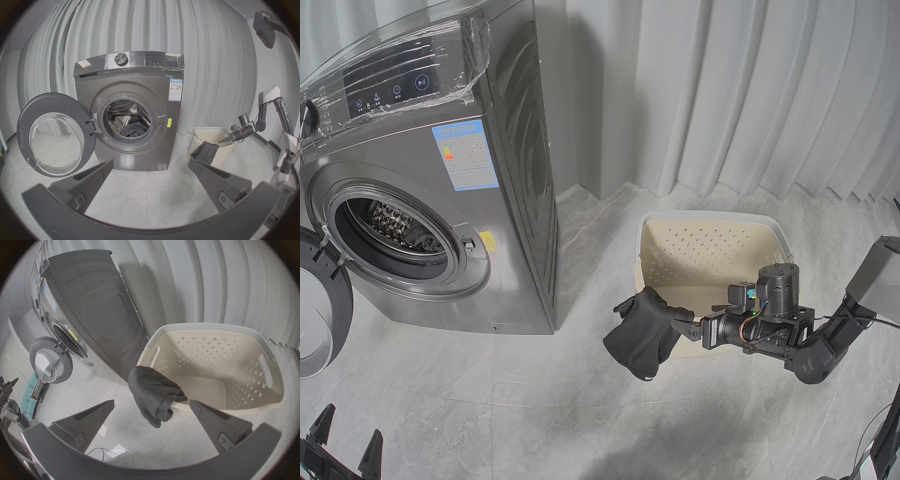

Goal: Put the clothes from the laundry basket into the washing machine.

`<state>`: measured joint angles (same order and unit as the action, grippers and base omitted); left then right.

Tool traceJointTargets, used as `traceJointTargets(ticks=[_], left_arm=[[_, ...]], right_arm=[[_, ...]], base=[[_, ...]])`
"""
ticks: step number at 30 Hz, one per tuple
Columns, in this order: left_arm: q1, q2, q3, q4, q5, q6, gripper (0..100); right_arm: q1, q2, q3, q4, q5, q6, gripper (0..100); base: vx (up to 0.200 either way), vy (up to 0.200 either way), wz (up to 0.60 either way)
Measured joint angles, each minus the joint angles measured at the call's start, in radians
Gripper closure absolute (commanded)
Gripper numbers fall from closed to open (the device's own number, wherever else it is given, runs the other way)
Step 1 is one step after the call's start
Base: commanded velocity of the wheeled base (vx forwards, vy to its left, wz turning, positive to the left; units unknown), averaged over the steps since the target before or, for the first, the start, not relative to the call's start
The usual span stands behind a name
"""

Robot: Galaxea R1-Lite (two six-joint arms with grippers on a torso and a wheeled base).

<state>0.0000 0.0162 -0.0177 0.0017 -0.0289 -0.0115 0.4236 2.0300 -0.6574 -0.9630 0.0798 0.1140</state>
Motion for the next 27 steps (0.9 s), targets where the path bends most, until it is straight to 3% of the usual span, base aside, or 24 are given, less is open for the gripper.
traceJointTargets(ticks=[17, 18, 27], left_arm=[[0.000, 0.000, 0.000, 0.000, 0.000, 0.001, 0], [0.000, 0.000, 0.000, 0.000, 0.000, 0.001, 0], [0.000, 0.000, 0.000, 0.000, 0.000, 0.001, 0]], right_arm=[[0.010, 0.170, -0.135, -0.028, -0.014, -0.005, 0], [0.010, 0.177, -0.142, -0.028, -0.016, -0.006, 100], [0.009, 0.212, -0.159, -0.063, -0.018, -0.008, 100]], base=[[0.000, 0.000, 0.00], [0.000, 0.000, 0.00], [0.000, 0.000, 0.00]])
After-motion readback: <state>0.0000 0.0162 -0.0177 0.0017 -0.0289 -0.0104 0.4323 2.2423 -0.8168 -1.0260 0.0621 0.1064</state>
